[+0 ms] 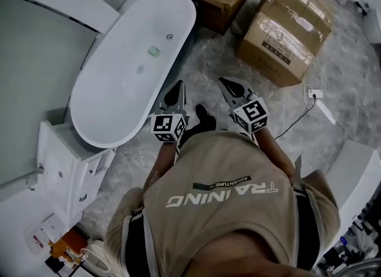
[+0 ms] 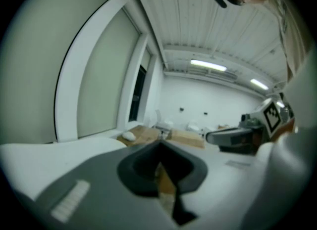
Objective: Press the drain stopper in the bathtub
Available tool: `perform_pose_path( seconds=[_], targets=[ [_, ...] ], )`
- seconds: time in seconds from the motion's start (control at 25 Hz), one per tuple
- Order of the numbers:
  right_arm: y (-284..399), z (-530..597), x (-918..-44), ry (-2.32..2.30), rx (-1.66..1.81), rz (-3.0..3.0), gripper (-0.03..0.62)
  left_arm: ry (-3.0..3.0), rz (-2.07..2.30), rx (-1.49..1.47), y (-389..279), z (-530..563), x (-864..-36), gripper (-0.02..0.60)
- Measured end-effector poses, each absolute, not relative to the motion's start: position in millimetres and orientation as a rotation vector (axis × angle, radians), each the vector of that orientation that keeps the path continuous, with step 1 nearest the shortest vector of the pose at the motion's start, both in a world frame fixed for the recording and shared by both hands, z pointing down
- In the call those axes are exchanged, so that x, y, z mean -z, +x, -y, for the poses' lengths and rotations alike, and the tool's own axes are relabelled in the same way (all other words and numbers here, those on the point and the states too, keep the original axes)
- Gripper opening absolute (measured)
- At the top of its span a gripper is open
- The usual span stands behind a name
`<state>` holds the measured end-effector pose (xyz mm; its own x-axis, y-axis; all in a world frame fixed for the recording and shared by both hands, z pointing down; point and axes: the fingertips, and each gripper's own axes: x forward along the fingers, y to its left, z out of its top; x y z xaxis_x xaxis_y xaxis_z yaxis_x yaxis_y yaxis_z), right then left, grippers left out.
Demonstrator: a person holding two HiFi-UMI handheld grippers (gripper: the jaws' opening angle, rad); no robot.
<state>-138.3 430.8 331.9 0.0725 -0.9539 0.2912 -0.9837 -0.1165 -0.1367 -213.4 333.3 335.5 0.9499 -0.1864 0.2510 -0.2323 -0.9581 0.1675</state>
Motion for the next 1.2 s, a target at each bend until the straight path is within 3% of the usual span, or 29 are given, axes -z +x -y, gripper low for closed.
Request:
perform_pose_path(
  seconds=[0.2,0.52,1.2],
  targets=[
    [-93,-378,-323,2.220,-0.405,1.938,0.009,2.957,0.215,-0.311,-166,-281,-332,0.002],
    [-41,-312,-325,2.346,-0.584,1.963,0.009,2.912,0.161,-0.355,-124,-231,-345,0.002],
    [107,-197,-350,1.948,-0.528,2.304,0.009,2.730,0.642,-0.370,13,-134,-344,0.002]
  ],
)
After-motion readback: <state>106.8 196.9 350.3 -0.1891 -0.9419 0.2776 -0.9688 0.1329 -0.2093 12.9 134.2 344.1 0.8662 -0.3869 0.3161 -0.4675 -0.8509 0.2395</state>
